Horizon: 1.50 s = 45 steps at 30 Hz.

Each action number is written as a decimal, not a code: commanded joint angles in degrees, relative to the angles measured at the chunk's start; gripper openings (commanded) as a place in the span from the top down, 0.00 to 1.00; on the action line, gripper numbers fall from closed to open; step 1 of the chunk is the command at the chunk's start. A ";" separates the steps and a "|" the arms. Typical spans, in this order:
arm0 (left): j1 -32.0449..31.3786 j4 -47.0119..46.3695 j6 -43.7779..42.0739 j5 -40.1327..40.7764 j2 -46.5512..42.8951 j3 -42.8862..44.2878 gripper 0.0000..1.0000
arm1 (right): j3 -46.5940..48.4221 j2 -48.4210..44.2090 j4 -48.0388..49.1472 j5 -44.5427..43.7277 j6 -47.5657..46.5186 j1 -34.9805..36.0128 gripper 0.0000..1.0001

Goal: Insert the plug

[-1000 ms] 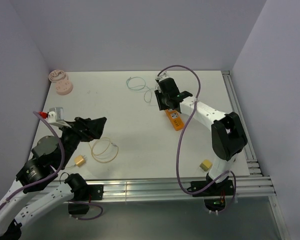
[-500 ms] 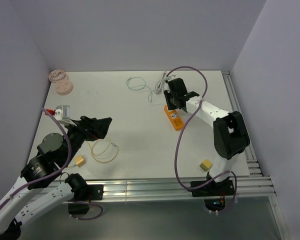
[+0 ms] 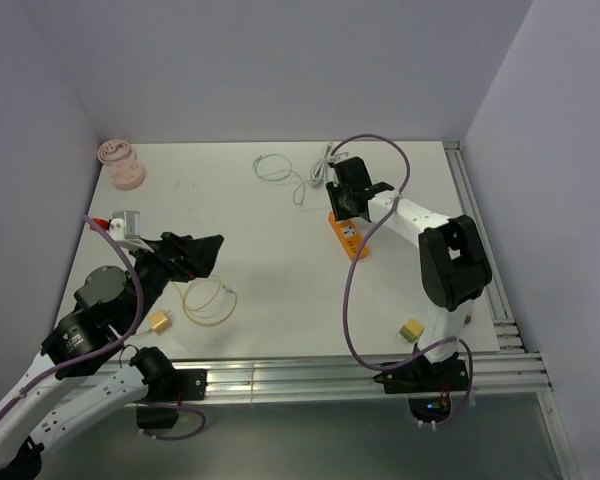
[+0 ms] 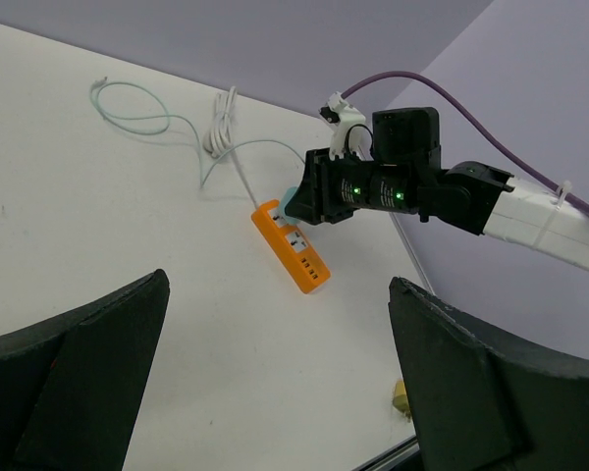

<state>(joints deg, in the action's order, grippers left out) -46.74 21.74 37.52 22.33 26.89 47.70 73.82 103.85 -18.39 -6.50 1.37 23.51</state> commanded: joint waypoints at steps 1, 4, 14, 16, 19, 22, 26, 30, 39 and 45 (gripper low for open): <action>-0.19 -0.91 -1.48 0.70 0.09 2.13 0.01 | 2.91 0.74 2.31 -0.44 -0.84 -0.57 1.00; -0.19 -1.25 -1.40 0.70 -0.44 1.78 0.01 | 2.91 1.17 2.48 -0.27 -0.84 -0.83 1.00; -0.10 -1.17 -1.31 0.26 -0.44 1.69 0.00 | 2.73 2.14 3.72 -0.44 -0.75 -1.36 1.00; -0.19 -1.17 -1.31 0.26 -0.44 1.60 0.01 | 2.99 2.67 3.19 -1.14 -0.84 -1.53 1.00; -0.19 -0.91 -1.39 0.17 -0.53 1.69 0.00 | 2.91 2.93 3.63 -1.23 -0.84 -1.71 1.00; -0.19 -0.73 -1.40 0.35 -0.61 1.95 0.01 | 3.26 3.81 3.28 -1.23 -0.84 -2.06 1.00; -0.19 -0.38 -1.39 0.52 -1.06 1.87 0.00 | 3.17 4.69 3.45 -1.59 -0.84 -2.41 1.00; -0.19 -0.20 -1.31 0.44 -1.14 1.96 0.01 | 3.78 4.95 1.53 -1.67 -0.75 -2.50 1.00; -0.19 -1.08 -0.78 -0.09 -1.76 0.37 0.01 | 3.80 6.36 -8.41 -2.29 2.67 -2.41 1.00; -0.19 -1.70 -0.43 -0.97 -0.97 0.11 0.01 | 0.45 6.97 -11.57 -2.46 6.45 -2.41 1.00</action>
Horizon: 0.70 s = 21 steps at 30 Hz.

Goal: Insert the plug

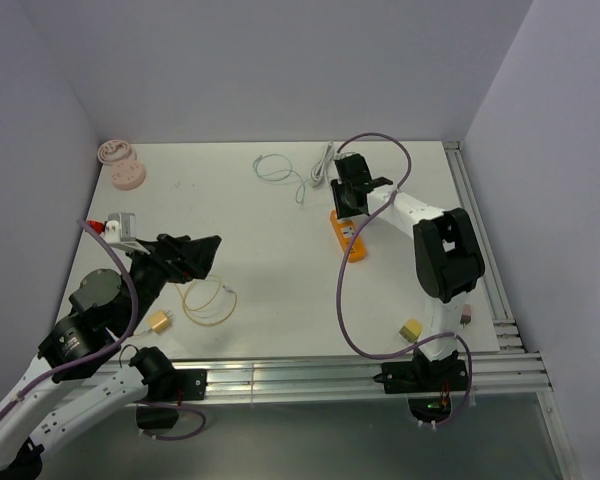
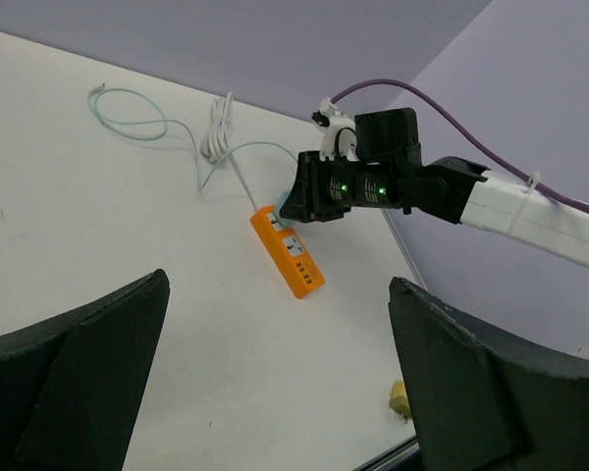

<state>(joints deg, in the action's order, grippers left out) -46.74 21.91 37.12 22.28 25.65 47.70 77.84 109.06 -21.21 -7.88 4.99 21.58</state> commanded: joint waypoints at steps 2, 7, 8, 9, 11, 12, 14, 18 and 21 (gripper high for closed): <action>-0.19 -2.05 0.14 -1.10 0.28 -0.41 0.00 | -4.10 2.21 -10.33 -2.39 3.97 -0.40 1.00; -0.19 -2.66 0.76 -1.80 0.01 -1.21 0.01 | -4.46 2.21 -13.15 -1.35 6.78 -0.31 1.00; -0.19 -2.66 1.02 -1.89 0.01 -1.30 0.00 | -4.28 2.30 -13.94 -0.22 6.78 -0.31 1.00; -0.19 -2.66 1.02 -2.07 0.01 -1.38 0.01 | -4.28 2.48 -14.38 0.05 6.87 -0.23 1.00; -0.11 -2.75 1.20 -2.33 0.10 -1.39 0.01 | -4.45 2.39 -14.56 0.06 6.96 -0.23 1.00; -0.10 -2.58 1.28 -2.59 0.19 -1.38 0.01 | -4.45 2.30 -14.56 0.14 6.96 -0.23 1.00; -0.19 -2.58 1.37 -2.68 0.19 -1.30 0.01 | -4.19 2.48 -15.08 0.15 6.87 -0.14 1.00; -0.19 -2.05 1.63 -3.03 0.63 -1.03 0.01 | -4.45 1.96 -13.86 0.58 7.13 -0.23 0.96; -0.10 -1.35 2.60 -3.04 2.03 -0.77 0.01 | -4.46 0.90 -12.10 2.43 6.87 -0.23 0.89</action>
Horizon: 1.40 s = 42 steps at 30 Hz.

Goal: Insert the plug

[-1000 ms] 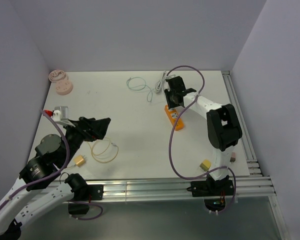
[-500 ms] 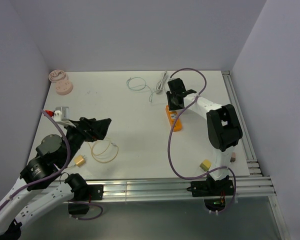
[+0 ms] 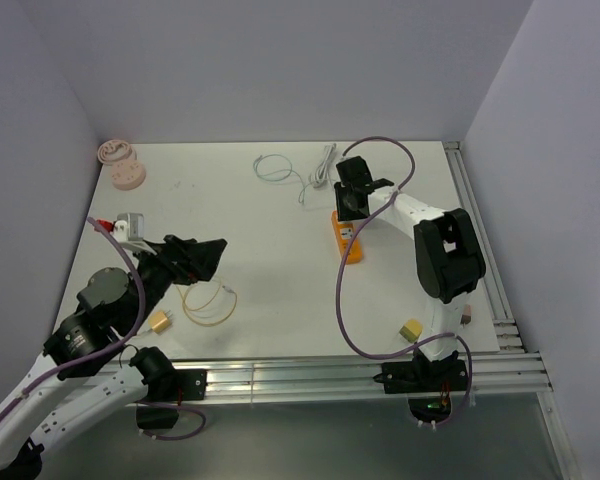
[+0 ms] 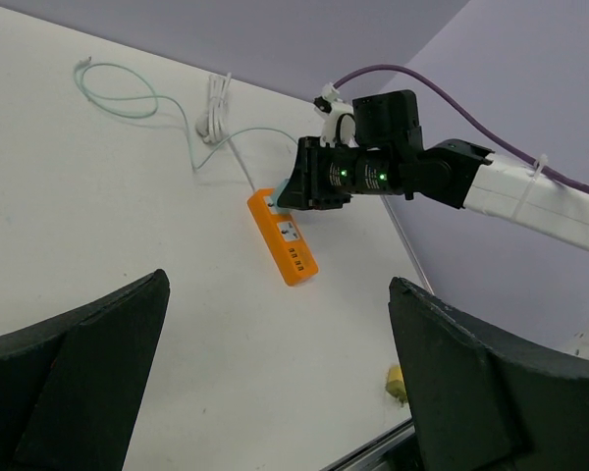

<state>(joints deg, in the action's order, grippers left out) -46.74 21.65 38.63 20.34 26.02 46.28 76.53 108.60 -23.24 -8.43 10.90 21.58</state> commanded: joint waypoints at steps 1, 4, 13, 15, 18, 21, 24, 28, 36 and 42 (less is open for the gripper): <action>-0.19 -0.73 1.27 -0.92 2.27 1.00 0.01 | -3.06 1.01 -9.72 3.32 1.14 -0.23 0.87; -0.10 0.50 1.97 -0.56 4.73 1.97 0.00 | -2.44 0.04 -8.05 4.29 1.23 -0.14 0.83; -0.10 1.12 4.43 -0.04 9.57 2.41 0.01 | -2.35 -6.72 -3.56 7.72 0.88 -0.23 0.40; -0.19 0.85 5.05 -0.21 10.36 2.50 0.00 | -2.61 -8.66 -3.39 7.20 1.23 -0.23 0.32; -0.10 1.20 5.57 -0.74 12.64 3.90 0.01 | -3.23 -11.03 -3.65 5.27 1.50 -0.23 0.27; -0.19 4.01 7.67 -1.35 15.97 5.65 0.01 | -6.12 -15.86 -2.86 5.26 3.51 -0.14 0.25; -0.10 6.82 8.74 -3.37 19.66 7.50 0.00 | -12.71 -24.29 1.00 6.66 6.67 0.04 0.22; 0.07 12.87 9.70 -2.15 24.95 11.54 0.00 | -18.78 -33.17 3.82 10.18 9.58 0.21 0.16; 1.91 37.14 30.88 15.00 30.06 20.08 0.00 | -22.39 -39.95 2.85 7.21 11.34 1.09 0.16; 11.57 35.13 31.15 3.34 29.17 16.30 0.00 | -23.88 -41.18 4.34 9.99 11.60 1.09 0.16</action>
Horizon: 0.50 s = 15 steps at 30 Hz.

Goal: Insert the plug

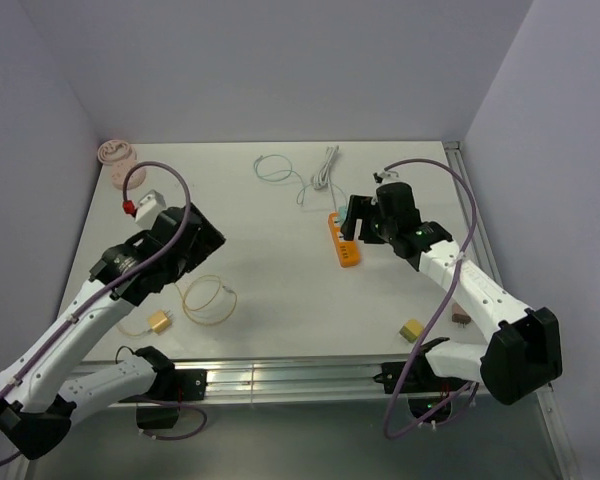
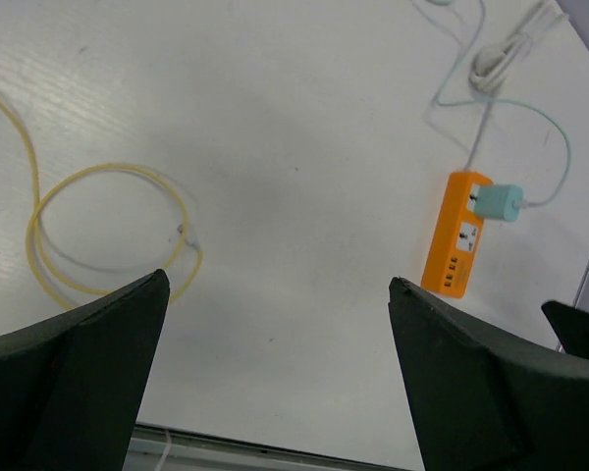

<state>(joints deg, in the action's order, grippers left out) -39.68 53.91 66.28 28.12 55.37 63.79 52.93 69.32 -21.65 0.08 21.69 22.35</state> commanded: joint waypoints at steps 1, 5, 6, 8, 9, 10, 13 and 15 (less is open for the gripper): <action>6.61 2.87 3.16 -6.22 0.26 -1.73 0.01 | -0.98 -2.86 3.62 2.55 0.98 0.41 0.16; 17.41 4.79 3.06 -10.89 2.36 -4.11 0.01 | -2.56 -5.07 5.74 7.04 2.56 0.41 0.16; 19.01 5.41 3.76 -11.68 2.72 -5.16 0.01 | -2.74 -5.42 5.83 7.74 3.09 0.41 0.17; 24.00 7.87 6.56 -12.91 3.33 -5.87 0.01 | -3.18 -6.12 6.62 11.34 4.40 0.41 0.17; 25.43 10.49 10.15 -13.26 3.42 -6.65 0.01 | -3.27 -6.39 6.71 12.48 4.76 0.50 0.17; 26.75 12.17 12.62 -13.35 3.34 -7.01 0.01 | -3.53 -6.82 6.45 13.19 5.20 0.68 0.18; 30.88 16.31 19.66 -13.44 2.55 -8.15 0.00 | -4.23 -8.49 5.92 13.55 4.85 1.91 0.18; 32.56 17.10 24.39 -14.05 0.18 -10.42 0.00 | -4.76 -9.46 5.48 12.76 4.33 2.52 0.18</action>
<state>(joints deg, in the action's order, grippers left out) -8.82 65.63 81.08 16.03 58.52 55.11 49.01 62.35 -17.63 11.46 25.89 23.77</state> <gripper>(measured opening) 0.995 0.826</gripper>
